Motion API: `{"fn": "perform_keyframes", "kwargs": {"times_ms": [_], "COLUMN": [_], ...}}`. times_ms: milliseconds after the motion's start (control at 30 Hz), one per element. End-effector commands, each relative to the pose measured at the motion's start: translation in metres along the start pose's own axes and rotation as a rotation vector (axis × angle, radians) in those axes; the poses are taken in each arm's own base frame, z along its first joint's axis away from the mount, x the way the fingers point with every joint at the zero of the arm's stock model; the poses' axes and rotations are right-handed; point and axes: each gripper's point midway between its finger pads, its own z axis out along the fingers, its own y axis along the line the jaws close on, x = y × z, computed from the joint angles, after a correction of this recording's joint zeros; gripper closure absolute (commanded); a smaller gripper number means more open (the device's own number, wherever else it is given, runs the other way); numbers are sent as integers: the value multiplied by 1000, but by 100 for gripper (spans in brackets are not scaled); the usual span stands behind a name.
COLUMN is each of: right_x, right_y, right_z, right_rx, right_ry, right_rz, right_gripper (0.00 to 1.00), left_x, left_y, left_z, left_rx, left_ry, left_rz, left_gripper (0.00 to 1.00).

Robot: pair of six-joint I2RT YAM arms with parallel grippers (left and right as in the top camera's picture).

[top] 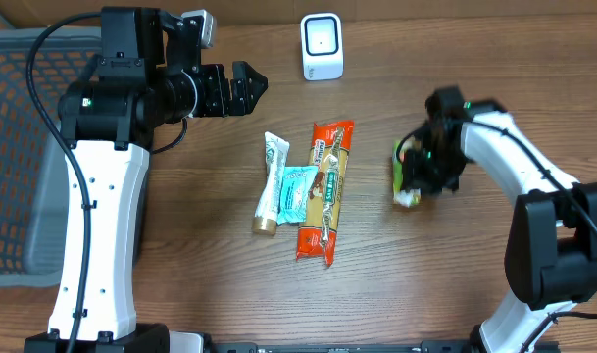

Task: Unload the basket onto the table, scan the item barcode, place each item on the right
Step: 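Lift the juice pouch upright with the right gripper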

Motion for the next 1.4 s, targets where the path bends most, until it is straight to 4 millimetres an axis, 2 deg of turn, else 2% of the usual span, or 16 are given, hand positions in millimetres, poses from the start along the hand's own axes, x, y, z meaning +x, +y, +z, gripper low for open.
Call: {"fn": "perform_keyframes", "kwargs": {"times_ms": [0, 100, 233, 367, 433, 667, 867, 1300, 1367], "right_x": [-23, -24, -22, 0, 8, 15, 12, 11, 10], "right_y": [60, 91, 111, 136, 142, 145, 136, 136, 134], "right_z": [-59, -94, -131, -164, -174, -183, -175, -174, -173], "right_rx": [-218, -364, -488, -668, -729, -787, -715, -707, -696], "right_ry": [-110, -134, -156, -142, -137, -128, -132, -136, -137], "right_rz": [-181, -246, -285, -431, -472, -491, -485, -488, -487], "right_gripper": [90, 90, 91, 92, 93, 93, 93, 93, 93], "left_x": [-1, -1, -1, -1, -1, -1, -1, -1, -4], "left_y": [0, 0, 0, 0, 0, 0, 0, 0, 6], "left_z": [3, 3, 3, 3, 3, 3, 3, 3, 3], "left_rx": [-3, -3, -3, -3, -3, -3, -3, -3, -39], "left_ry": [4, 4, 4, 4, 4, 4, 4, 3, -11], "left_rz": [26, 26, 26, 26, 26, 26, 26, 27, 48], "left_gripper": [0, 0, 0, 1, 0, 0, 0, 0, 1]}}
